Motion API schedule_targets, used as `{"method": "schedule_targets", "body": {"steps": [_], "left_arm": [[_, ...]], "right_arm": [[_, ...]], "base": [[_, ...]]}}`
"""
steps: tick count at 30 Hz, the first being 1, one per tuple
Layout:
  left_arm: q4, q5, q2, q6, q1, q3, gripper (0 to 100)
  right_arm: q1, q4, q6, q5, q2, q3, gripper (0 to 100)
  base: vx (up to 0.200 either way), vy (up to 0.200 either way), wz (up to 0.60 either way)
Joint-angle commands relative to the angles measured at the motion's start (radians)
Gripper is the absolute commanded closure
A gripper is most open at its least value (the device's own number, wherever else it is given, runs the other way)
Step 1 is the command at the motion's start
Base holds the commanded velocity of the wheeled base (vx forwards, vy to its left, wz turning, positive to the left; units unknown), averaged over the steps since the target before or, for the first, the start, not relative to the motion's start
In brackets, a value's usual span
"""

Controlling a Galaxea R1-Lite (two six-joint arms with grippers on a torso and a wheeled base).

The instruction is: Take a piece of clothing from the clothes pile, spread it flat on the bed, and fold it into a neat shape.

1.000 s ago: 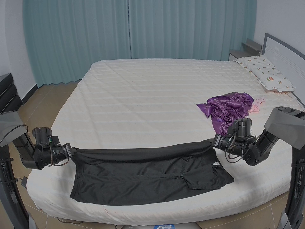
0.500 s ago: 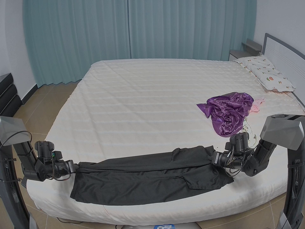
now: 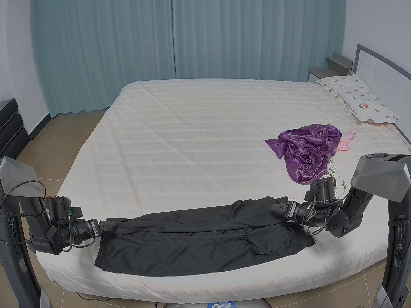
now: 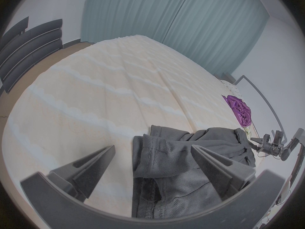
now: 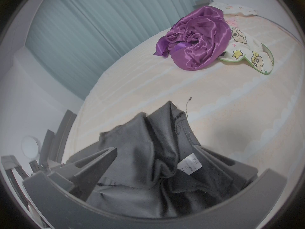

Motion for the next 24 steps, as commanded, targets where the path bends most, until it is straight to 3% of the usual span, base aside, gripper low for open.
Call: {"method": "schedule_targets", "body": {"steps": [1,7,9,10,12,16,23,24], "left_arm": [[-0.011,-0.001,-0.079,-0.017,0.045,0.021,0],[0.102,0.051,-0.163,-0.204,-0.014,-0.04,0],[0.294,0.129,-0.185,-0.287,-0.066,-0.129,0],[0.294,0.129,-0.185,-0.287,-0.066,-0.129,0],[0.446,0.196,-0.174,-0.348,-0.101,-0.218,0],[0.535,0.212,-0.165,-0.442,-0.145,-0.278,0],[0.54,0.315,-0.091,-0.447,-0.181,-0.304,0],[0.541,0.333,-0.086,-0.439,-0.182,-0.298,100]], "right_arm": [[0.012,-0.001,0.045,-0.001,-0.058,0.038,0],[0.017,-0.01,0.184,-0.01,-0.073,0.059,0],[0.017,-0.011,0.249,-0.014,-0.082,0.07,0],[0.017,-0.011,0.249,-0.014,-0.082,0.07,0],[0.014,-0.013,0.264,-0.011,-0.105,0.099,0],[0.011,-0.015,0.289,-0.01,-0.119,0.137,0],[0.011,-0.136,0.295,-0.01,-0.111,0.209,0],[0.011,-0.151,0.295,-0.01,-0.11,0.22,0]], "base": [[0.0,0.0,0.0],[0.0,0.0,0.0],[0.0,0.0,0.0],[0.0,0.0,0.0],[0.0,0.0,0.0],[0.0,0.0,0.0],[0.0,0.0,0.0],[0.0,0.0,0.0]]}}
